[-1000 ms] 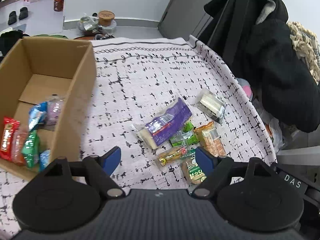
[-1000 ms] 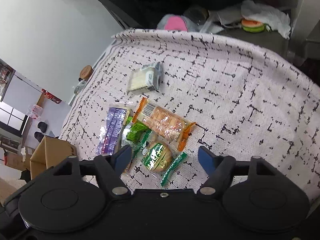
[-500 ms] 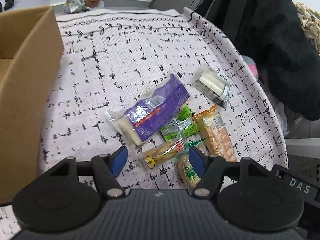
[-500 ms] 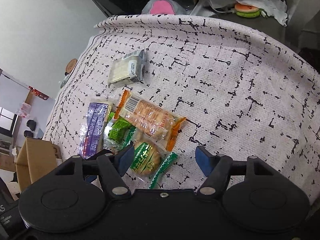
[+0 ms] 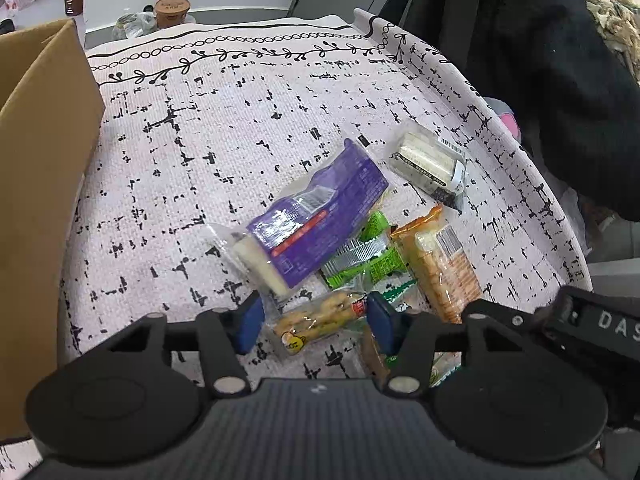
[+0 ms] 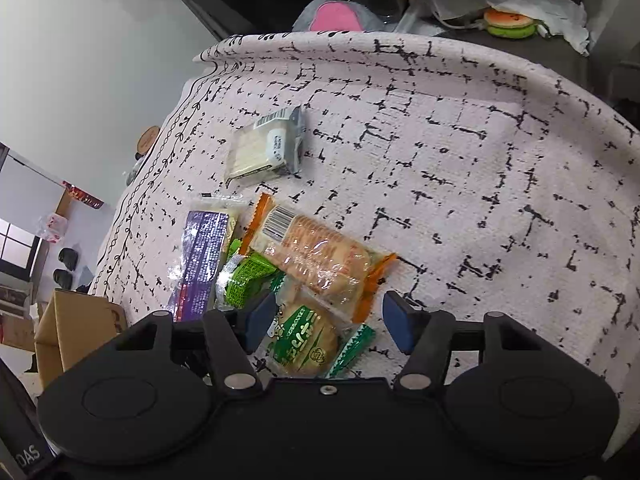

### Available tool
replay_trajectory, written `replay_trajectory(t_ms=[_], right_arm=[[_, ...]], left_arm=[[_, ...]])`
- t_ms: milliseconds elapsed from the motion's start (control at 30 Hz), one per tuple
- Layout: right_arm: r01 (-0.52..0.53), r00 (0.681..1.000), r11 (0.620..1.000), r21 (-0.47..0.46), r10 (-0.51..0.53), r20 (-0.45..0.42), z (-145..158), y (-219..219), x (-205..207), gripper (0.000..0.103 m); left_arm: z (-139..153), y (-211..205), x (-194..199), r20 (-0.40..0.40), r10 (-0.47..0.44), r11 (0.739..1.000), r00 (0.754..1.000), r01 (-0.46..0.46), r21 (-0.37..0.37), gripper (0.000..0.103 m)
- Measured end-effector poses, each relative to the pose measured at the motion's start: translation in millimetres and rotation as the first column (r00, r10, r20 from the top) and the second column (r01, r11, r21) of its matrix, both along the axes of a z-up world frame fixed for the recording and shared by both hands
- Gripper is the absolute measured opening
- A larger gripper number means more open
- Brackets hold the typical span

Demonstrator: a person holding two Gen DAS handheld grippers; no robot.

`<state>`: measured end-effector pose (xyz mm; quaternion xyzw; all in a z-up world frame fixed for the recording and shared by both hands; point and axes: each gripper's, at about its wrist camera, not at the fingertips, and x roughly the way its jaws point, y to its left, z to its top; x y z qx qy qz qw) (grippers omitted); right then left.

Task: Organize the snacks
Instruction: 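Grasp the clear breadstick pack with the left gripper while the right grasps the green round cake pack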

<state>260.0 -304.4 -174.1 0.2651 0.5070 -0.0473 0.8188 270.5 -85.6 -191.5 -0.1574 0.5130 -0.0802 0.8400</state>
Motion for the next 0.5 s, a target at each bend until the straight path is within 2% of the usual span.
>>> replay_trajectory(t_ms=[200,367,500], right_arm=[[-0.037,0.999,0.999,0.003,0.037,0.006,-3,13,1,0.059],[-0.053,0.999,0.999,-0.005,0.053,0.008,-10,25,1,0.059],[-0.119,0.993,0.992,-0.035,0.119,0.003,-11,37,-1,0.06]], left_arm=[[2,6,-6,-0.001,0.008,1.0,1.0,-0.008,-0.013,0.049],[5,17,-11,-0.009,0.054,0.999,0.999,-0.054,-0.007,0.048],[7,29,-15,-0.017,0.095,0.995,0.995,-0.095,0.013,0.048]])
